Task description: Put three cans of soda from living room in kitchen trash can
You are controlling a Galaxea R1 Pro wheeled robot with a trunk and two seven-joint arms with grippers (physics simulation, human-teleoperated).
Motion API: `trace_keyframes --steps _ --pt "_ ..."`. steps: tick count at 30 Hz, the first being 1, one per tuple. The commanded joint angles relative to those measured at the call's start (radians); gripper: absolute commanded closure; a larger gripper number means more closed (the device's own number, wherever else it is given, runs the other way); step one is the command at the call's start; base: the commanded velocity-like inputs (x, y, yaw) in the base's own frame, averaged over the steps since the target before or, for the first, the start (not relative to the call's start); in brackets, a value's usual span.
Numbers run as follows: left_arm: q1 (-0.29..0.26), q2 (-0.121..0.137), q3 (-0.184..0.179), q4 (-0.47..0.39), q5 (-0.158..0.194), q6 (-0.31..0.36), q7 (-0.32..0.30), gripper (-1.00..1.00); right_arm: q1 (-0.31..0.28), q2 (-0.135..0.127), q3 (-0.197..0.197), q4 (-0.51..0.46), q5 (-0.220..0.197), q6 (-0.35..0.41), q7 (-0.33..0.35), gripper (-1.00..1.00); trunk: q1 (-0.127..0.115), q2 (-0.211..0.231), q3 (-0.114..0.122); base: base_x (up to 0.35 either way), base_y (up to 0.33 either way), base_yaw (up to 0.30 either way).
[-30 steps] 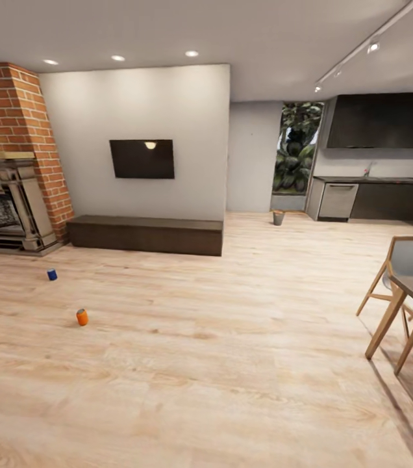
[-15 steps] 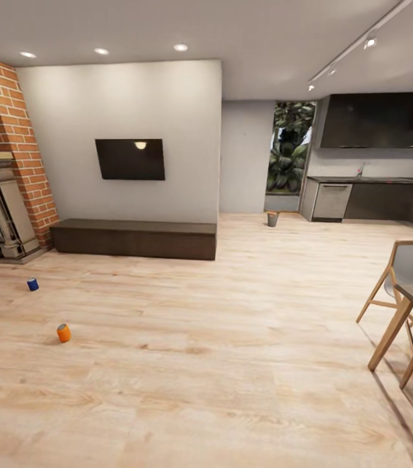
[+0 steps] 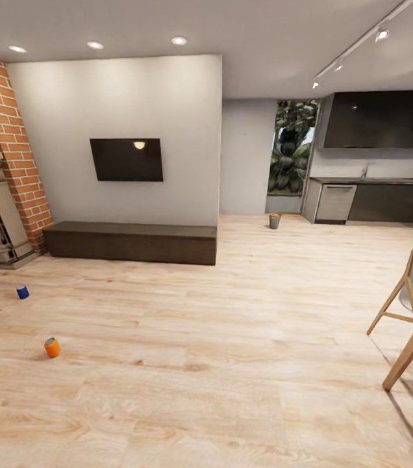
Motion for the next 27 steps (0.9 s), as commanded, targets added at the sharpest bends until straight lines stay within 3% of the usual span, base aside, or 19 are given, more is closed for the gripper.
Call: trace_keyframes --steps 1,27 --pt "0.000 0.000 0.000 0.000 0.000 0.000 0.000 -1.00 0.000 0.000 0.000 0.000 0.000 0.000 0.000 -1.00 0.000 0.000 0.000 0.343 0.000 0.000" --pt "0.000 0.000 0.002 0.000 0.000 -0.020 0.002 -1.00 0.000 0.000 0.004 0.000 0.000 -0.001 0.000 -1.00 0.000 0.000 0.000 0.343 0.000 0.000"
